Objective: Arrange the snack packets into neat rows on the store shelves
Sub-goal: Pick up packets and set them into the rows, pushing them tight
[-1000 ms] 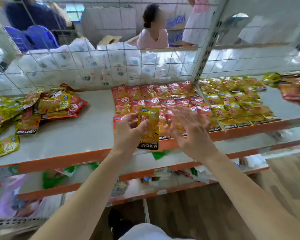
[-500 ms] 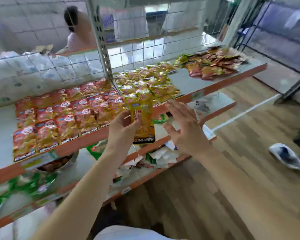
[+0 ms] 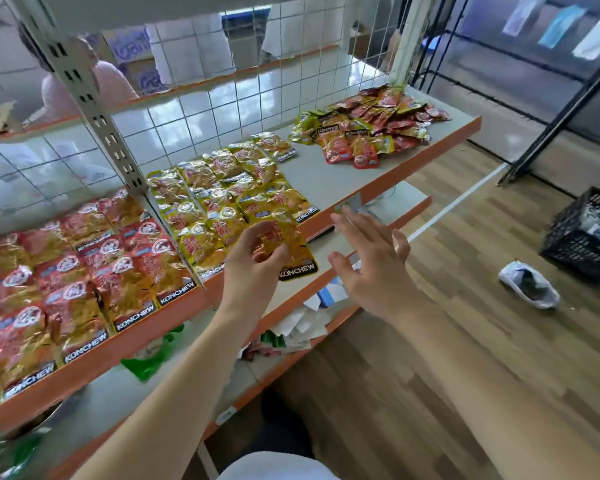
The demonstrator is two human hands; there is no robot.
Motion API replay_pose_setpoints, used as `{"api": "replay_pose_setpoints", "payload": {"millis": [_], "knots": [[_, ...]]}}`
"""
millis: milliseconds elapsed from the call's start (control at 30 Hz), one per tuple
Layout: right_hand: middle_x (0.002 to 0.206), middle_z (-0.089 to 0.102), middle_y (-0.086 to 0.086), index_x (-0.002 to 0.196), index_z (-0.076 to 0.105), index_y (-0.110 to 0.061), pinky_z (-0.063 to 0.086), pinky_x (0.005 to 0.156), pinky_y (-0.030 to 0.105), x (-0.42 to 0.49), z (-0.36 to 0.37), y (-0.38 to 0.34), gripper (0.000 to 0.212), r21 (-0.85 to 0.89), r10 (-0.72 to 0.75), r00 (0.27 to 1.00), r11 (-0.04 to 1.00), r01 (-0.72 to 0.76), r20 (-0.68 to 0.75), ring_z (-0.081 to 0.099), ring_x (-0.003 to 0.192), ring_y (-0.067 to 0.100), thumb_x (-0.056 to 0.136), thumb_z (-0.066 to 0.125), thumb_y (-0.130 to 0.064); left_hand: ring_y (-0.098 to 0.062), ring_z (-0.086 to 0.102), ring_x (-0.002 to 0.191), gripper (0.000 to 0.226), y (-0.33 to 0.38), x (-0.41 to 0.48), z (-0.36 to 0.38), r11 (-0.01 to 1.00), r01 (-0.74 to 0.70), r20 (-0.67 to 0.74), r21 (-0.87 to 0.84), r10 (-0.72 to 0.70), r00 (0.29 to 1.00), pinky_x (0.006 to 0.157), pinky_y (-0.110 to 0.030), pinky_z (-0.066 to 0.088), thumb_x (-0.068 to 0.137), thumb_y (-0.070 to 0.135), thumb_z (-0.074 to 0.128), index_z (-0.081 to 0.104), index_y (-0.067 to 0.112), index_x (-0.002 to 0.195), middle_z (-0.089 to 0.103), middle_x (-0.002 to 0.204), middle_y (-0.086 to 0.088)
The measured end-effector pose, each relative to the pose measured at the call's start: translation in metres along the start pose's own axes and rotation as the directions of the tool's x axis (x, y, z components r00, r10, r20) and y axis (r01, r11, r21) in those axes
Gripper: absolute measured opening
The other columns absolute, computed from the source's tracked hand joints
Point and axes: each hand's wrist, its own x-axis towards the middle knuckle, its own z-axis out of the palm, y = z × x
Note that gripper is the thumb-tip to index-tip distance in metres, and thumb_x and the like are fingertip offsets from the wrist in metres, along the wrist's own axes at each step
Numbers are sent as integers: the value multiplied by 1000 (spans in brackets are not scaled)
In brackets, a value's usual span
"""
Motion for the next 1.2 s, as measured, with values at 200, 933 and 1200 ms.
{"api": "replay_pose_setpoints", "payload": {"millis": [200,933,1200], "knots": [[162,25,-10,152,35,-31,-26,96,2,74,6,10,55,-11,-78,997,997,78,-1,13,151,16,101,53,-35,-21,71,78,56,8,62,12,995,16,62,97,-22,998,65,-33,60,90,8,72,55,32,137,66,82,37],[160,30,-10,151,38,-32,4,117,51,233,31,85,54,44,-175,970,984,170,171,15,150,14,98,47,-41,-17,50,129,77,7,200,69,861,-96,131,499,35,991,109,-37,43,89,16,73,34,20,155,49,148,3],[160,29,-7,150,39,-30,4,116,52,303,35,110,52,25,-369,878,925,380,304,14,150,15,99,51,-34,-25,31,143,74,0,247,96,679,55,-73,732,-2,997,116,-52,23,93,29,68,29,31,156,43,155,6]]}}
